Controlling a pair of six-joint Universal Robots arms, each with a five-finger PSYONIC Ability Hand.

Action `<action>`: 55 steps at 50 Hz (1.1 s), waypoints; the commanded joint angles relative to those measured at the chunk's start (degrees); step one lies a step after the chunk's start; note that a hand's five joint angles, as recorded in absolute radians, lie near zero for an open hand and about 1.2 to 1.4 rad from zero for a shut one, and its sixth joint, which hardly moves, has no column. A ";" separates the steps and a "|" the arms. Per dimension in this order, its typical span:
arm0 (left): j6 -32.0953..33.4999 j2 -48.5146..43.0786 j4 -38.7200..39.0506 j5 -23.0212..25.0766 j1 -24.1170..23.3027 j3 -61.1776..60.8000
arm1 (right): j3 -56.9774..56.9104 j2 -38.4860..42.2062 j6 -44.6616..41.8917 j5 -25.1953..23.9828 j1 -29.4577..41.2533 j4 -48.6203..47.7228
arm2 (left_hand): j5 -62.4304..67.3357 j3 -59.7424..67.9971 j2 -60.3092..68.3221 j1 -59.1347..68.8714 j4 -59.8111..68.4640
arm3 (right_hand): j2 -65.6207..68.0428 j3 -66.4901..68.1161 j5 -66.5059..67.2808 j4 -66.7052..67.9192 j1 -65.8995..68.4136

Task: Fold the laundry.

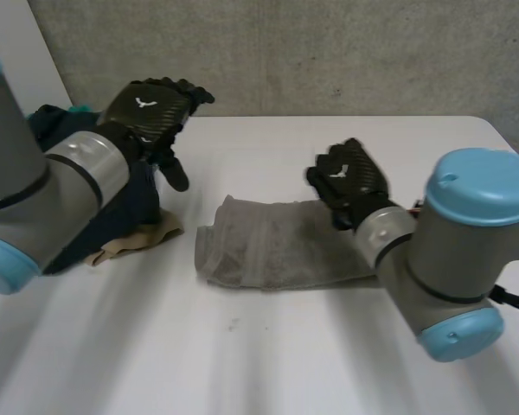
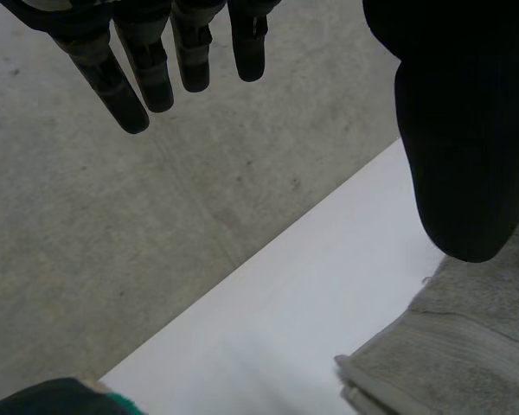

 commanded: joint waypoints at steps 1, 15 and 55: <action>-1.02 1.03 -0.79 3.12 2.12 -1.83 | 1.42 1.55 16.59 2.78 -2.83 6.46 | -2.83 -1.87 -1.58 -0.71 -1.38 | -32.18 -33.08 -32.57 -33.72 -32.22; -1.90 -1.35 -0.70 3.04 -0.52 -1.83 | 10.73 2.25 25.49 -5.04 -12.07 6.48 | -2.83 -1.87 -1.58 -0.71 -1.38 | -14.52 -15.43 -14.92 -16.07 -14.57; -3.65 -1.52 -0.08 1.02 1.07 -1.05 | 1.07 7.80 -5.32 -3.74 6.31 -5.68 | -2.83 -1.87 -1.58 -0.71 -1.38 | -32.18 -33.08 -32.57 -33.72 -32.22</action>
